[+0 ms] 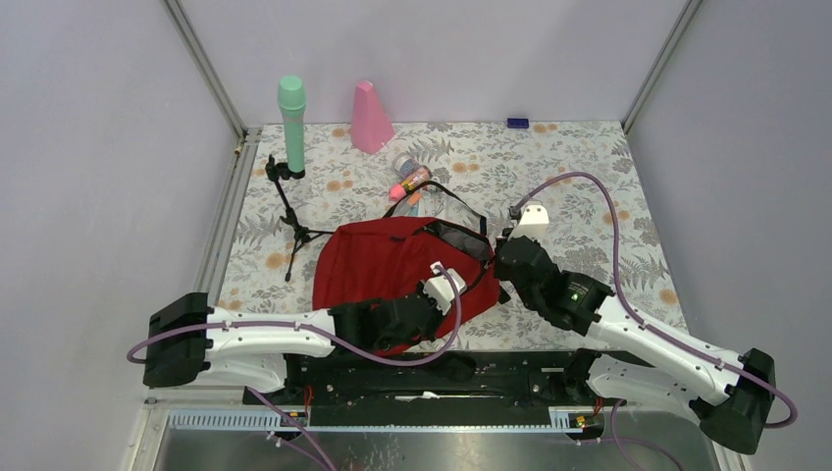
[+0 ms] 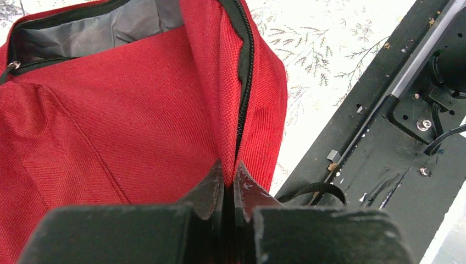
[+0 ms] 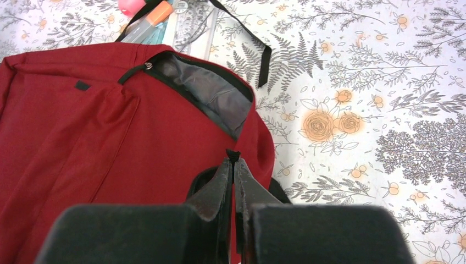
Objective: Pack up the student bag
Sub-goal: Zip the student bag at the center of the board.
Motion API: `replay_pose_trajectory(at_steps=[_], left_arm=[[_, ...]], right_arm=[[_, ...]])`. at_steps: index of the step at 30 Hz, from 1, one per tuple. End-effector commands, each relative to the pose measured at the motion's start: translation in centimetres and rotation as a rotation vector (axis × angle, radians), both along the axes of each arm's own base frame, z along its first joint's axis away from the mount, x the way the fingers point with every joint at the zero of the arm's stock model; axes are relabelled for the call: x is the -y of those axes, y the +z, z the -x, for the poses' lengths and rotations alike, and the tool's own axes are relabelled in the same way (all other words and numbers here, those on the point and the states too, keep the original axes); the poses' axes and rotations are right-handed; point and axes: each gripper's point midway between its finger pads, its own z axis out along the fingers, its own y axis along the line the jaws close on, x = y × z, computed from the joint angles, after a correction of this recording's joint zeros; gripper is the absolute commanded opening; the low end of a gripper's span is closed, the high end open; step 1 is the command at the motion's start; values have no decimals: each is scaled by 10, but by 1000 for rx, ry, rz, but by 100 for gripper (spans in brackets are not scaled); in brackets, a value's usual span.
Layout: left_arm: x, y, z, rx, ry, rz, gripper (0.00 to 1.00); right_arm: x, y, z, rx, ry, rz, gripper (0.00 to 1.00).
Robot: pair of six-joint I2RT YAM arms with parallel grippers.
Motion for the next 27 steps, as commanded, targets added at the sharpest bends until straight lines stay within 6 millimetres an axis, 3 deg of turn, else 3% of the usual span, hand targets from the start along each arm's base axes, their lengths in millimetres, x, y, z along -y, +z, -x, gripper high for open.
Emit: replay_pose_trajectory(at_steps=[1, 10, 17, 24, 27], left_arm=[[-3, 12, 13, -9, -21, 28, 0], [-8, 3, 20, -40, 3, -10, 0], [-6, -2, 31, -66, -9, -11, 0], [-1, -8, 47, -83, -33, -23, 0], [2, -6, 52, -87, -44, -22, 2]], right_arm=[[25, 23, -25, 72, -105, 16, 0], [35, 20, -49, 52, -79, -38, 0], [46, 4, -72, 4, -114, -27, 0], [65, -8, -82, -31, -169, -15, 0], [62, -17, -80, -59, -148, -35, 0]])
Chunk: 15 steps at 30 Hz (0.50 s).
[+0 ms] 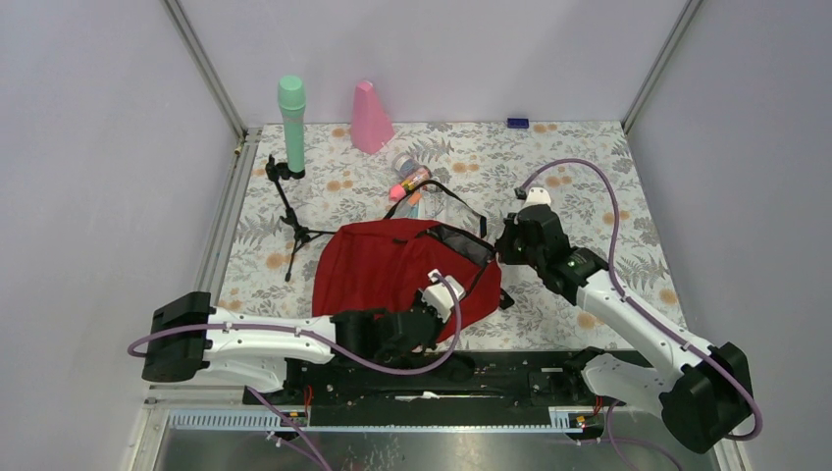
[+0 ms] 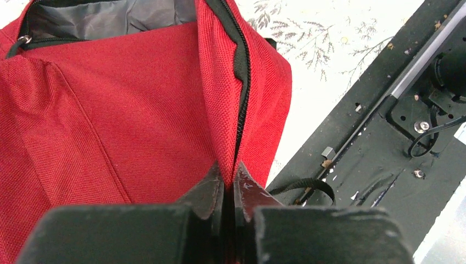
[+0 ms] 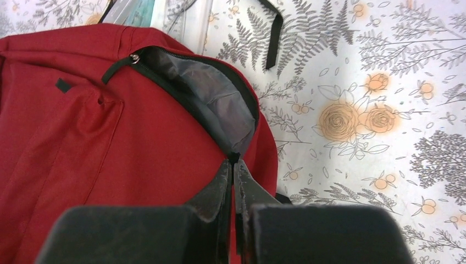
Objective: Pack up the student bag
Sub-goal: Zip the student bag at the center of the board.
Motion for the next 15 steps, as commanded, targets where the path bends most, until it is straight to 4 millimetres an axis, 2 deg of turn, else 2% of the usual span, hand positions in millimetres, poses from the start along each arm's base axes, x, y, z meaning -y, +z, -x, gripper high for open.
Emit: replay_pose_trajectory(at_steps=[1, 3, 4, 5, 8, 10, 11, 15], left_arm=[[8, 0, 37, -73, -100, -13, 7], [11, 10, 34, -74, -74, 14, 20], [14, 18, 32, -70, -59, 38, 39], [17, 25, 30, -64, -50, 60, 54], [33, 49, 22, -43, -14, 127, 85], [46, 65, 16, -34, 2, 165, 96], [53, 72, 14, -33, 0, 177, 98], [69, 84, -6, -27, 39, 166, 99]], right_arm=[[40, 25, -38, 145, -167, 58, 0], [25, 27, -32, 148, -88, -1, 0], [19, 30, -28, 150, -57, -26, 0], [15, 32, -24, 149, -30, -44, 0], [9, 37, -11, 124, 31, -61, 0], [12, 38, -1, 112, 47, -59, 0], [14, 39, 4, 120, 49, -61, 0], [21, 49, 16, 169, 43, -86, 0]])
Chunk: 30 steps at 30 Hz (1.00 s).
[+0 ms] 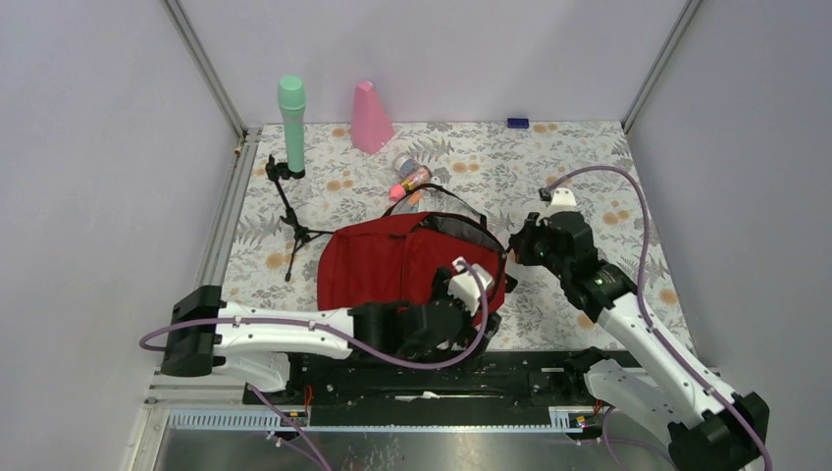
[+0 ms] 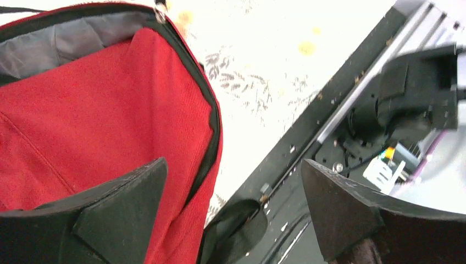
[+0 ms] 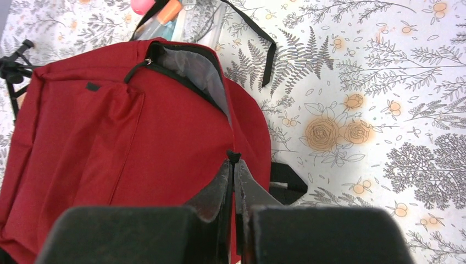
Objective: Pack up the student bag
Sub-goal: Zip the student bag at the center of the board.
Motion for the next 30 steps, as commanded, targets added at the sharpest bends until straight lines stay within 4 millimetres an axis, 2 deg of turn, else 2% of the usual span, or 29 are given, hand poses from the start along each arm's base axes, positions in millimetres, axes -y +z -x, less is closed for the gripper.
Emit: replay_pose_trajectory(at_steps=[1, 8, 12, 20, 27, 28, 30], left_arm=[[23, 36, -29, 12, 78, 83, 99], [24, 33, -72, -102, 155, 150, 99], [26, 34, -81, -94, 164, 128, 99], [31, 9, -91, -117, 194, 44, 99], [57, 7, -95, -165, 163, 120, 98], [60, 4, -95, -168, 157, 117, 95], [67, 2, -95, -165, 139, 121, 70]], right_arm=[[4, 22, 10, 78, 20, -28, 0], [5, 21, 16, 63, 24, -31, 0], [8, 19, 14, 68, 4, -29, 0], [10, 28, 13, 104, -8, -42, 0], [10, 25, 15, 98, -9, -49, 0], [10, 26, 15, 100, -8, -50, 0], [9, 27, 16, 102, -5, -53, 0]])
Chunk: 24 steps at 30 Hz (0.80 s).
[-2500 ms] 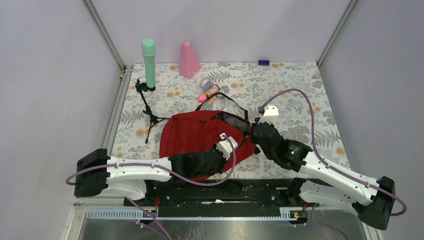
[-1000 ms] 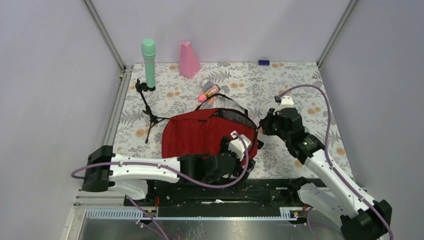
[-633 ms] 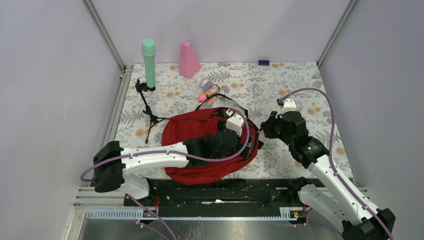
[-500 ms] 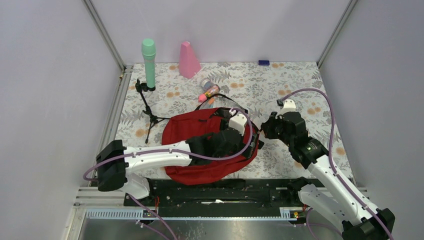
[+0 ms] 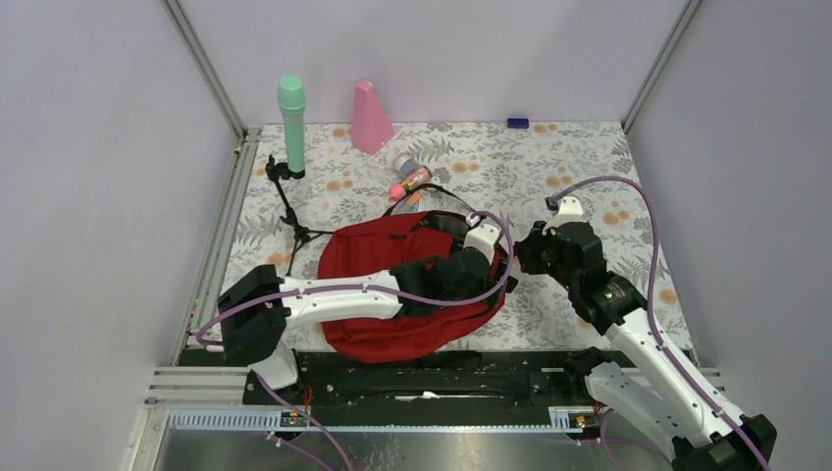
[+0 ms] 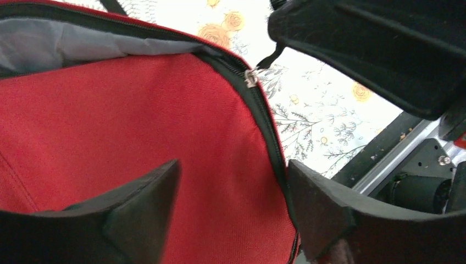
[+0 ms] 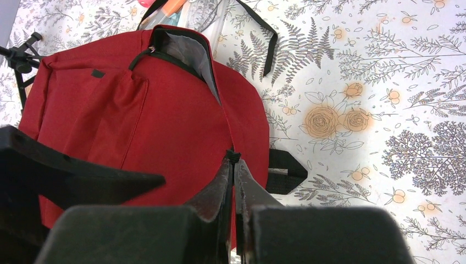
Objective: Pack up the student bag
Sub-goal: Zip the student bag at the center of the board.
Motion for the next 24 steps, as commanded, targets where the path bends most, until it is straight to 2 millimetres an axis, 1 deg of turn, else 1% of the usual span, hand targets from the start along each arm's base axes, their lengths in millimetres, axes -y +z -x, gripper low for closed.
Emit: replay_pose_trajectory(at_steps=[1, 5, 9, 10, 12, 16, 20, 24], left_arm=[[35, 29, -3, 15, -44, 131, 59], [42, 20, -4, 5, -52, 116, 32], [44, 12, 2, -7, -89, 108, 2], [42, 9, 3, -11, -92, 101, 0], [42, 9, 5, -9, -98, 113, 0], [37, 4, 12, -5, -127, 98, 0], [35, 2, 28, 33, -191, 81, 0], [35, -1, 45, 61, -249, 63, 0]], right_arm=[[1, 21, -7, 74, -20, -34, 0], [-1, 22, -8, 72, -16, -40, 0], [-1, 18, -11, 63, -20, -27, 0], [0, 16, -12, 60, -23, -15, 0], [4, 11, -15, 52, -32, 22, 0], [13, 7, -24, 37, -77, 89, 0], [11, 9, -31, 30, -66, 113, 0], [4, 11, -38, 14, -39, 122, 0]])
